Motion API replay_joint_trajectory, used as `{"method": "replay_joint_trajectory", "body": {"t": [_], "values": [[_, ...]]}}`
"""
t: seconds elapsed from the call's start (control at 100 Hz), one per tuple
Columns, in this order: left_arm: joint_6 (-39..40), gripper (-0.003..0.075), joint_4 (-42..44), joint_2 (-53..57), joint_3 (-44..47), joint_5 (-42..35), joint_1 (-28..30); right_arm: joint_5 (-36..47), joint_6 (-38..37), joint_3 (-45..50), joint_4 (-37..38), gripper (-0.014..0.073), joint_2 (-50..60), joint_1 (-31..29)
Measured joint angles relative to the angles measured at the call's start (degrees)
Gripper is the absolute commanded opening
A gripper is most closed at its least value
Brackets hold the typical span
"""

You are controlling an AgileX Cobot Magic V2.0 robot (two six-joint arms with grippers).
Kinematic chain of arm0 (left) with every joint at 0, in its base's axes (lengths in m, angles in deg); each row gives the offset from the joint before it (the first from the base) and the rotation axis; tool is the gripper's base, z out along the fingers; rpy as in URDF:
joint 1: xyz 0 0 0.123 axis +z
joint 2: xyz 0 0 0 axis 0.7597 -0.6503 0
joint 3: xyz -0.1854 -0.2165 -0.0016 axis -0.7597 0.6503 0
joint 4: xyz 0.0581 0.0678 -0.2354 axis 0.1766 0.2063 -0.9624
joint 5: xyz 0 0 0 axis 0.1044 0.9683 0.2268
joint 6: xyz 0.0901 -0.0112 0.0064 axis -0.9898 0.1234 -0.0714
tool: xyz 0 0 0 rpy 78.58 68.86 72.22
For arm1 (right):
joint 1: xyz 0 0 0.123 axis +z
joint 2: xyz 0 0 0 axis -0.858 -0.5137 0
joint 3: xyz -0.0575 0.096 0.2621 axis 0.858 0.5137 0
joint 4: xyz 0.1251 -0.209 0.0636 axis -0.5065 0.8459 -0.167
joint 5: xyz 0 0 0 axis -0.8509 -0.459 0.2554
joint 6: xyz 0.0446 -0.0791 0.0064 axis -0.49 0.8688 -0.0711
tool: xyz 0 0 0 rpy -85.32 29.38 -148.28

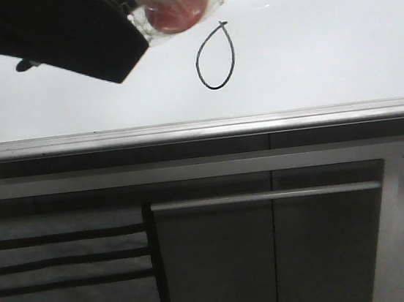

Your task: Write number 0 on whiteboard

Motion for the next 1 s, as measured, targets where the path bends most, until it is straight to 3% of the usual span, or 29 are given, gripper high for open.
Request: {"method": "replay_joint_trajectory", "body": {"t": [0.16, 0.37, 0.46, 0.63, 0.84, 1.0], "values": [[0.0, 0.01, 0.0, 0.0, 0.0, -0.1, 0.0, 0.0, 0.0, 0.0, -2.3, -0.0004, 0.0, 0.0], [-0.4, 0.0012, 0.0, 0.0, 0.0, 0.2, -0.1, -1.0, 0.1, 0.0, -3.5, -0.0001, 0.0, 0.0], [-0.6, 0.0006, 0.0, 0.0, 0.0, 0.2, -0.1, -1.0, -0.1, 0.0, -3.5, 0.0042, 0.0, 0.0], [-0.7, 0.0006, -0.1, 0.0, 0.0, 0.2, -0.1, -1.0, -1.0, 0.0, -3.5, 0.0244, 0.0, 0.0], [-0.7, 0.0006, 0.1, 0.0, 0.0, -0.1, 1.3, -2.7, -9.8, -3.0, 4.8, 0.0248, 1.6, -3.6], [3.2, 0.0006, 0.1, -0.2, 0.1, -5.2, 8.9, -3.0, -18.7, -3.7, 7.9, 0.0248, 6.1, -12.0]]}}
